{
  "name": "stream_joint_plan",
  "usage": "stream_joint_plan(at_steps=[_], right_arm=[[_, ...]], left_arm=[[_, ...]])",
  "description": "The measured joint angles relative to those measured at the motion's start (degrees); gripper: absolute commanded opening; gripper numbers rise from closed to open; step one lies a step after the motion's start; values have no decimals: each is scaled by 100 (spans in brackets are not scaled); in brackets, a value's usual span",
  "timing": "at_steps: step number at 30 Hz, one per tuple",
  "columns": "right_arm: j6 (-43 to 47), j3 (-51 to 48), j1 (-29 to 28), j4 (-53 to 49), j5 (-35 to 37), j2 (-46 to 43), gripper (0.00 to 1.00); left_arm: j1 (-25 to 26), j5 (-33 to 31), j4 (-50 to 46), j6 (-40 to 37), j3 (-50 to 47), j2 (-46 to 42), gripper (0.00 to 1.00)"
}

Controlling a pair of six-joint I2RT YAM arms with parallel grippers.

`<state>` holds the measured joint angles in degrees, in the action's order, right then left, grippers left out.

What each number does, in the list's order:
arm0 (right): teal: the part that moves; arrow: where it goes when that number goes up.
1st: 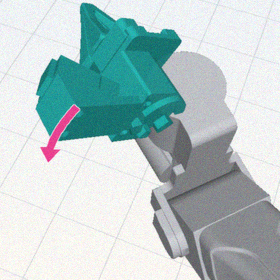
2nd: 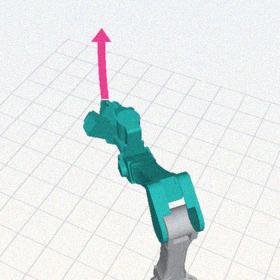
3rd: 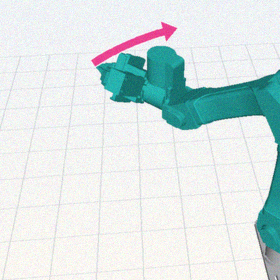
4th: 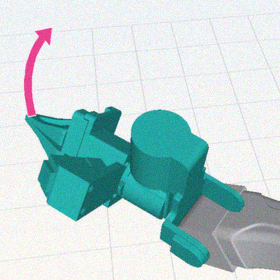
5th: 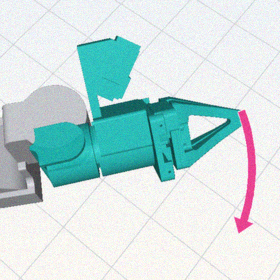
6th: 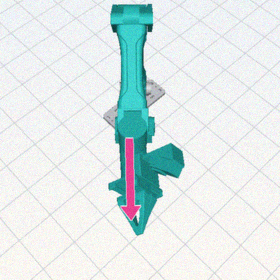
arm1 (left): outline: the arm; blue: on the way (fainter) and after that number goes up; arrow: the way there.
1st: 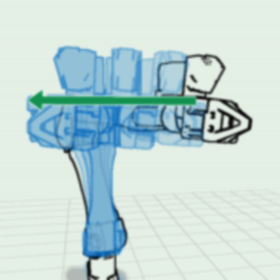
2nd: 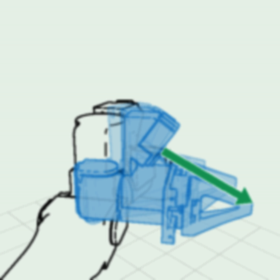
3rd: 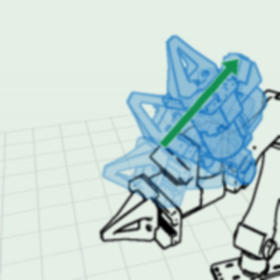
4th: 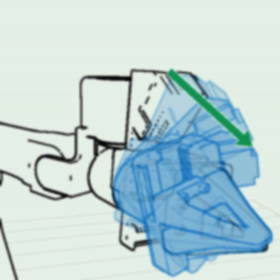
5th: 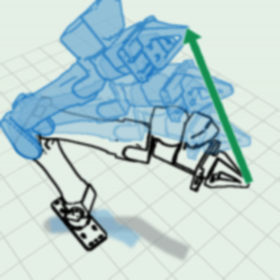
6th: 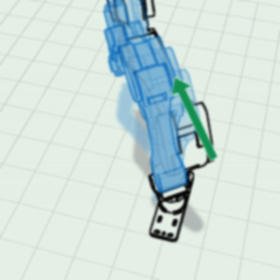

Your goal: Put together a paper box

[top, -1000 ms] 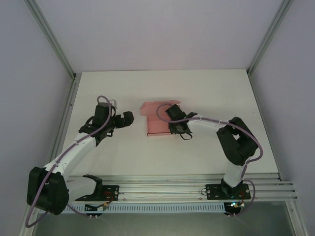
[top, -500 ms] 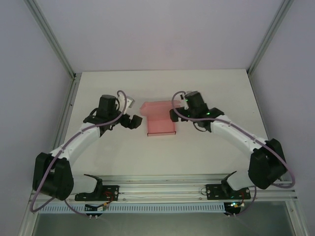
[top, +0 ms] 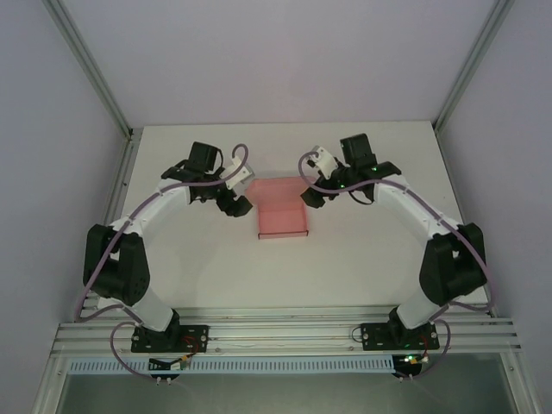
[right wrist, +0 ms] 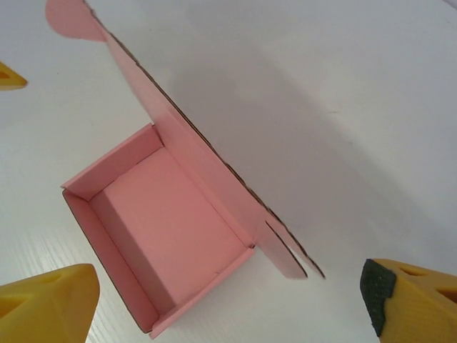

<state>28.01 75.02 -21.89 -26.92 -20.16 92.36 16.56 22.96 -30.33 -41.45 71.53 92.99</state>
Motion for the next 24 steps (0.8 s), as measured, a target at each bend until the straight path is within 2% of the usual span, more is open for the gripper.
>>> stream_joint_plan(at_steps=[5,12,18,20,24], right_arm=[[601,350,35,-367,-166,474,91],[1106,916,297,-850,-350,1182,82],[1410,1346,424,-1113,-404,1690,61],[1491,1425,422,-1189,-435,1801,51],[1602,1510,422,-1314,-459,1971,38]], left_arm=[[0,63,96,-197,0,203,82],[-22,234,549,-369,61,310,77],[-26,369,675,-621,188,645,73],[-26,450,675,-662,188,695,66],[-26,577,680,-767,227,704,52]])
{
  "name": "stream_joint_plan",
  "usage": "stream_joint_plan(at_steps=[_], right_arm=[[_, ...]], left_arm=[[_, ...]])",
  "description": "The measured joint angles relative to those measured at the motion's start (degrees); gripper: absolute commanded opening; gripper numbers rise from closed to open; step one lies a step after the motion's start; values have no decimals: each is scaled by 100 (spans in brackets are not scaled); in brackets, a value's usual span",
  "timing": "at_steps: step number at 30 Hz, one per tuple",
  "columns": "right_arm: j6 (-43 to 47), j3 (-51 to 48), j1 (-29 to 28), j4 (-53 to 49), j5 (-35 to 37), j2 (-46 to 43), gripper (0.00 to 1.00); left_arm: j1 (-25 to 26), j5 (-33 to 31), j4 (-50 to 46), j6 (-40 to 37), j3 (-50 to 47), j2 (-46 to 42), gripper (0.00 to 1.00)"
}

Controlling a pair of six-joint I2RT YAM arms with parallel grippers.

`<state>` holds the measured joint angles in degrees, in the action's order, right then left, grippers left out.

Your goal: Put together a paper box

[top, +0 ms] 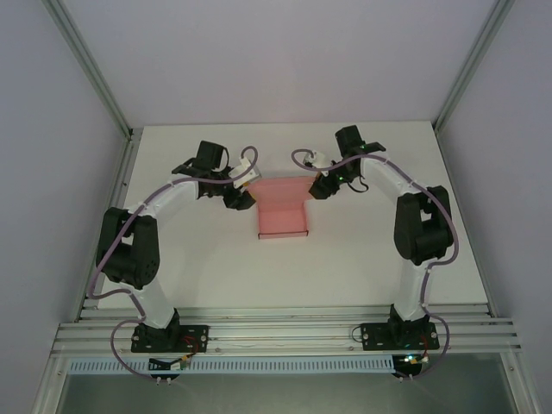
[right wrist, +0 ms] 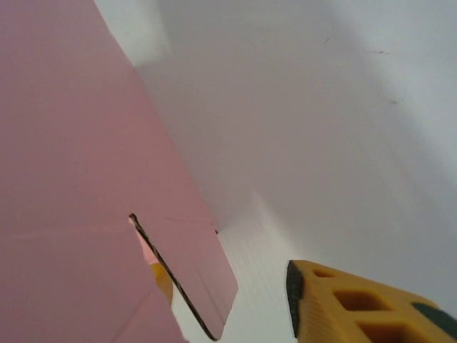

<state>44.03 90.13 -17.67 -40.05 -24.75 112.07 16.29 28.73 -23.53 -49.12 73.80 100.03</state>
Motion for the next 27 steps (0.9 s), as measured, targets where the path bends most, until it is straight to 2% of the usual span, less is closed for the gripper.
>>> stream_joint_plan(at_steps=[8,11,21,27], right_arm=[[55,2,0,-153,-87,37,16],[59,4,0,-210,-142,37,13],[57,4,0,-267,-284,37,0],[356,-55,0,-380,-466,13,0]], left_arm=[[0,83,-136,-190,293,0,34],[0,114,-208,-203,297,0,29],[0,168,-334,-240,319,50,30],[-22,153,-339,-234,415,267,35]])
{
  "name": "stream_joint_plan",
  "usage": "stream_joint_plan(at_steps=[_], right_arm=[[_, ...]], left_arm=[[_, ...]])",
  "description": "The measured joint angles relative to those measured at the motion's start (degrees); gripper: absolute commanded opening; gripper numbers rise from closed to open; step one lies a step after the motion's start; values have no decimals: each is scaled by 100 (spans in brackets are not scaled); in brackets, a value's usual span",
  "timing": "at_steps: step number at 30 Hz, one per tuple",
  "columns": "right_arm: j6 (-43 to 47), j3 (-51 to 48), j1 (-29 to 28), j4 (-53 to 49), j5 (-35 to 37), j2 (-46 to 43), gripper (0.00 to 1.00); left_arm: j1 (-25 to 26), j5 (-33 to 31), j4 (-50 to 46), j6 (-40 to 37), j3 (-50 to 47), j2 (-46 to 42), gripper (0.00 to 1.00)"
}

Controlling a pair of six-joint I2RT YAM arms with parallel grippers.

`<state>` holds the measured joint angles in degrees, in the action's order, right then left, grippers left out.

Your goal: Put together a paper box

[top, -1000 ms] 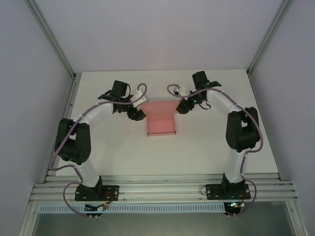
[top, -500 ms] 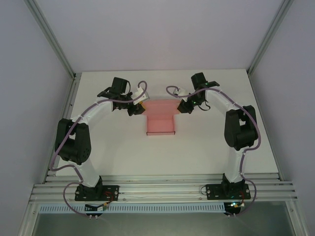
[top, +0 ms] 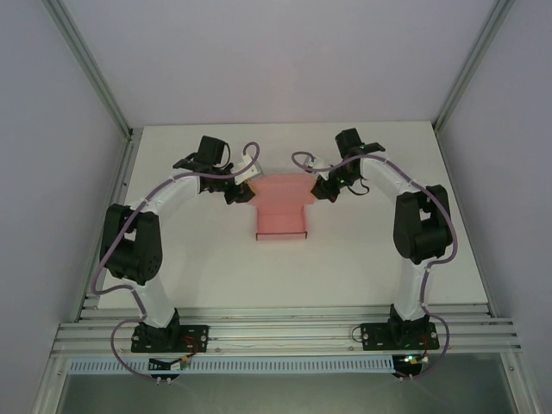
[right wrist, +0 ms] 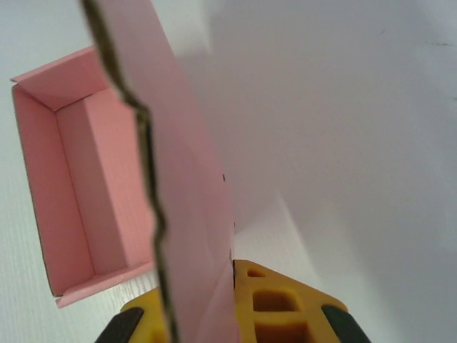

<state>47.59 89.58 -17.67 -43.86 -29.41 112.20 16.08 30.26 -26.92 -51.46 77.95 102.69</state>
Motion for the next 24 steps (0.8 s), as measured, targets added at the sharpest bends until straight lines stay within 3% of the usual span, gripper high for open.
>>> stream_joint_plan(at_steps=[7,12,16,19,24], right_arm=[[396,-234,0,-70,-173,-133,0],[435,-232,0,-83,-170,-133,0],[424,-229,0,-74,-151,-133,0],[271,-229,-7,68,-70,-133,0],[-579,-361,-133,846,619,-219,0]], left_arm=[[-197,-26,-192,0,151,348,34],[-197,68,-212,-7,151,358,26],[-190,136,-234,-57,149,350,14],[-136,127,-315,-63,149,306,1],[39,-348,-168,450,129,184,0]])
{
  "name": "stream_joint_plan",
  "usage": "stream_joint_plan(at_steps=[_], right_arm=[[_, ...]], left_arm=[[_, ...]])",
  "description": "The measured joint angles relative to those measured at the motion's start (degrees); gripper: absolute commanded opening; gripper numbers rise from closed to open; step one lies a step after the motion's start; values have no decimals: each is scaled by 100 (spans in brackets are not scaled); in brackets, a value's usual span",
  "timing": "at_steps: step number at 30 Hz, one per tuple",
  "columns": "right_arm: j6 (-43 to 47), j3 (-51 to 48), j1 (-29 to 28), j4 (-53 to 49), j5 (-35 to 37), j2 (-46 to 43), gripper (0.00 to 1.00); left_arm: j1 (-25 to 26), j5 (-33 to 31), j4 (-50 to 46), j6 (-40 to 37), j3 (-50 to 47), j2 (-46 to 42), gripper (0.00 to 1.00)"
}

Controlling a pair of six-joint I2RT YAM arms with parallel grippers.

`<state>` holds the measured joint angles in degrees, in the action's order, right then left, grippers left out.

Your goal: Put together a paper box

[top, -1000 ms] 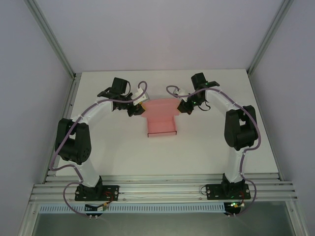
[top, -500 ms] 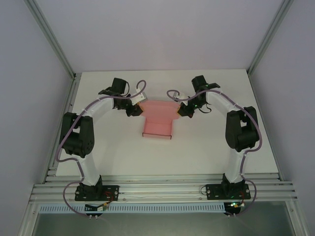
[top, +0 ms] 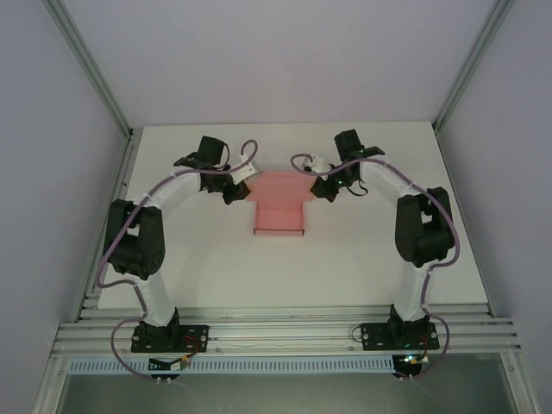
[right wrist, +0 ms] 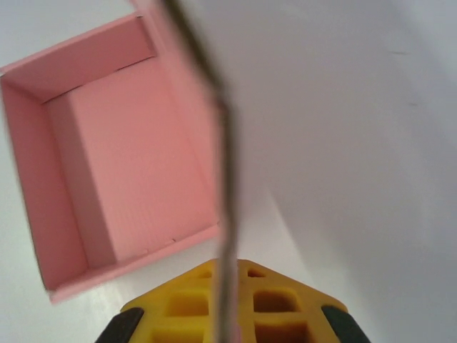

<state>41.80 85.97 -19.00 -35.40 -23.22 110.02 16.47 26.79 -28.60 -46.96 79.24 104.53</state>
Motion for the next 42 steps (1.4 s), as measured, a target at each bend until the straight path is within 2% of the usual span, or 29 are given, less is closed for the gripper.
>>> stream_joint_plan(at_steps=[3,7,12,16,21,27,42], right_arm=[[-942,-87,-197,472,748,-131,0],[-2664,-164,-527,1038,2083,-363,0],[-4577,-439,-988,1537,3423,-632,0],[-5713,-448,-1329,1912,3963,-636,0],[-6743,-520,-1572,2212,4483,-636,0],[-7438,-723,-1674,2551,5036,-636,0],[-7479,-1591,-1867,2822,5198,-568,0]], left_arm=[[238,-625,361,597,-70,-107,0],[675,-1565,881,1521,-55,-162,2],[1108,-2804,925,2994,457,-79,0],[1152,-3477,986,4175,752,52,0],[1239,-3853,1325,4933,730,76,0],[1412,-4041,1554,5215,621,81,0],[1587,-3995,2017,5121,-348,227,0]])
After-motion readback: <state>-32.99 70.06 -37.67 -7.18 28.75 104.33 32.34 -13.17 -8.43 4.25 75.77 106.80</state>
